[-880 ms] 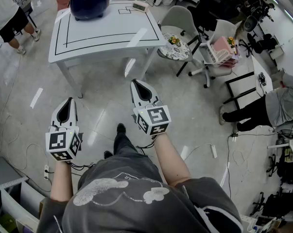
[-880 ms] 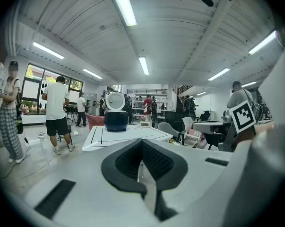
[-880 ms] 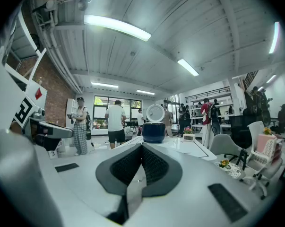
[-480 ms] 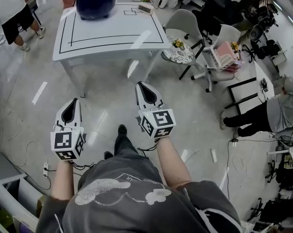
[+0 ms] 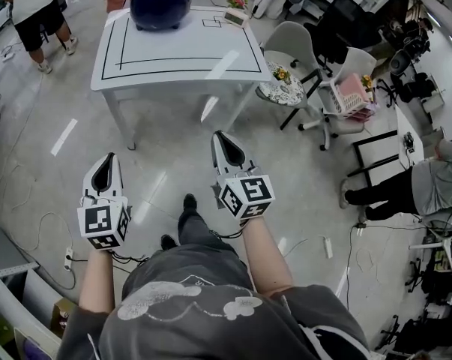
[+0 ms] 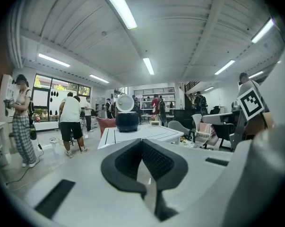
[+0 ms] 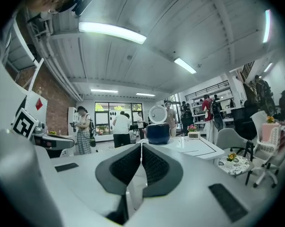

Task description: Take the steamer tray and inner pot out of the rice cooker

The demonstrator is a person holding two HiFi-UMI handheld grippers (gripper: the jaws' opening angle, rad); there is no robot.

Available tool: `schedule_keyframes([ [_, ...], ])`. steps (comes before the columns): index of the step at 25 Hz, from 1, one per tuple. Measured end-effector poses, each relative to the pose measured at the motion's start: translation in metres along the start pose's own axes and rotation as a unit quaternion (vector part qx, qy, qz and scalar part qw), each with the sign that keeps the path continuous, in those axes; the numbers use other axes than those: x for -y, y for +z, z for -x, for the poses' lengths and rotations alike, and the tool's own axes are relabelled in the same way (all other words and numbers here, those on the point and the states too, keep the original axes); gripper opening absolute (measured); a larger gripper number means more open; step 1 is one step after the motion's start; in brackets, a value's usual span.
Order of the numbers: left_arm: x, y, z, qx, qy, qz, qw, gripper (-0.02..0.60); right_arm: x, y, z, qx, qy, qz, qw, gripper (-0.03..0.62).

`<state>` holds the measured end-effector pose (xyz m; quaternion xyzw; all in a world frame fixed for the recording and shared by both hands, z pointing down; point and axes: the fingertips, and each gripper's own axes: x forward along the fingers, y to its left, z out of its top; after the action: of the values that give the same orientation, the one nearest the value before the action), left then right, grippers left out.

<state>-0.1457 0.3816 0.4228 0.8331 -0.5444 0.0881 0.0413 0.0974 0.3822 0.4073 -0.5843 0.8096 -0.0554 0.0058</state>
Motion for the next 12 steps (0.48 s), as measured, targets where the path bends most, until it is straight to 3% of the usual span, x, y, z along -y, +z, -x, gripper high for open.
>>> schedule_keyframes([
  [2,-0.003,0.002,-0.004,0.002,0.000,-0.008,1.0000,0.013,-0.003,0.002,-0.007,0.004,0.010,-0.011,1.000,0.049],
  [3,-0.002,0.002,-0.008,0.001,-0.006,-0.009,0.9999,0.051,-0.005,0.001,-0.013,0.002,0.017,-0.015,1.000,0.148],
  [4,-0.001,0.002,-0.013,0.001,-0.017,-0.006,0.9998,0.153,-0.005,-0.001,-0.020,-0.001,0.024,-0.019,1.000,0.237],
  [6,-0.001,0.000,-0.026,0.003,-0.033,0.008,0.9994,0.372,0.000,-0.006,-0.036,-0.008,0.023,-0.027,0.999,0.301],
  [10,-0.016,0.003,-0.051,0.039,-0.013,0.009,0.9991,0.422,0.023,-0.020,-0.071,-0.035,-0.004,-0.056,0.998,0.322],
  [12,-0.022,0.001,-0.070,0.033,-0.008,0.011,0.9993,0.430,0.036,-0.025,-0.091,-0.044,0.000,-0.072,0.996,0.322],
])
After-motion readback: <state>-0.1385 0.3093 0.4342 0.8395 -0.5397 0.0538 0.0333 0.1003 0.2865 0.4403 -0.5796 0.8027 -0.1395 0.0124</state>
